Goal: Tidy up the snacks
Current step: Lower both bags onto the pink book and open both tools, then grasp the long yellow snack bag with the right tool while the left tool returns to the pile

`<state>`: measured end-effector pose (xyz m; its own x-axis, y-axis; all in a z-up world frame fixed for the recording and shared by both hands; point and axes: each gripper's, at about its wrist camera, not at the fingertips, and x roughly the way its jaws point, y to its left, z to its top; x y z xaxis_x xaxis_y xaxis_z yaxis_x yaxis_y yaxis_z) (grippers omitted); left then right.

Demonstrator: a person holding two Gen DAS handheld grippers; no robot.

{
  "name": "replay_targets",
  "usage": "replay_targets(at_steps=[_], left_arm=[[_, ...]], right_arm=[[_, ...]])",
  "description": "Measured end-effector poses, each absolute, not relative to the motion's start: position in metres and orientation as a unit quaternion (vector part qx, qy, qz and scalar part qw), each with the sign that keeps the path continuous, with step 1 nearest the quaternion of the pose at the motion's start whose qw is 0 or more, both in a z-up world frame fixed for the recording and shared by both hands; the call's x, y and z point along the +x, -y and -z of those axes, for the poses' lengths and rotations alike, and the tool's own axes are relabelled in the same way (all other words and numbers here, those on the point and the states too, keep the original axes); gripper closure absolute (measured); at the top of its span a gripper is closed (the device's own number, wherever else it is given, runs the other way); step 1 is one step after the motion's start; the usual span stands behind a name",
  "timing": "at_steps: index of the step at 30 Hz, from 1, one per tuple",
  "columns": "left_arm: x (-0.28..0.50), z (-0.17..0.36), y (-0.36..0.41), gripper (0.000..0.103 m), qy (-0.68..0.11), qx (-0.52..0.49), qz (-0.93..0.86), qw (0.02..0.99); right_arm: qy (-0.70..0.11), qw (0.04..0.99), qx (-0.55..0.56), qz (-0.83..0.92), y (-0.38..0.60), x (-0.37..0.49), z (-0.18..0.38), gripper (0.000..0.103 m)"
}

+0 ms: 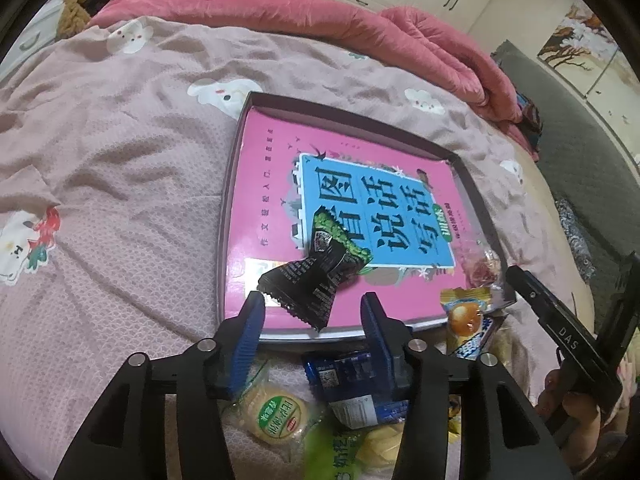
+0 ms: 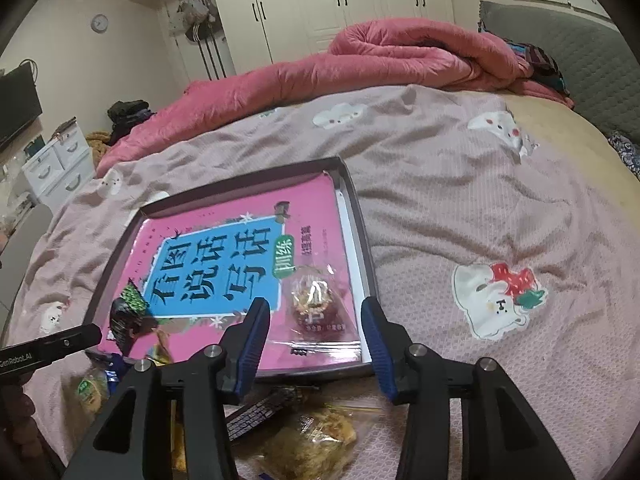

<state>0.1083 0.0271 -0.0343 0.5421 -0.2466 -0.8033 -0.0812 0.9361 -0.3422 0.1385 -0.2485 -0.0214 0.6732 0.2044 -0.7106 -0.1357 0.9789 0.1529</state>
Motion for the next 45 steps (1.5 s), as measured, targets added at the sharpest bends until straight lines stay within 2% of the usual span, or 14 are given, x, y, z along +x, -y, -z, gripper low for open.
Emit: replay_targets(at_steps=[16, 33, 45], left_arm=[[0.090, 0.016, -0.038, 0.032, -0.453, -0.179, 0.051, 0.872], [0.069, -0.002, -0.037, 0.027, -0.431, -0.162, 0.060, 0.886], [0.061, -0.001, -0.039, 0.025, -0.440, -0.162, 0.062, 0.881]], right_arm=[[-0.369, 0.921, 0.043, -0.117, 0.245, 0.120, 0.000, 0.048], [-0.347, 0.925, 0.037, -0.153, 0.230, 0.098, -0.021, 0.042], [-0.347, 0.922, 0.033, -0.168, 0.223, 0.088, -0.026, 0.041]])
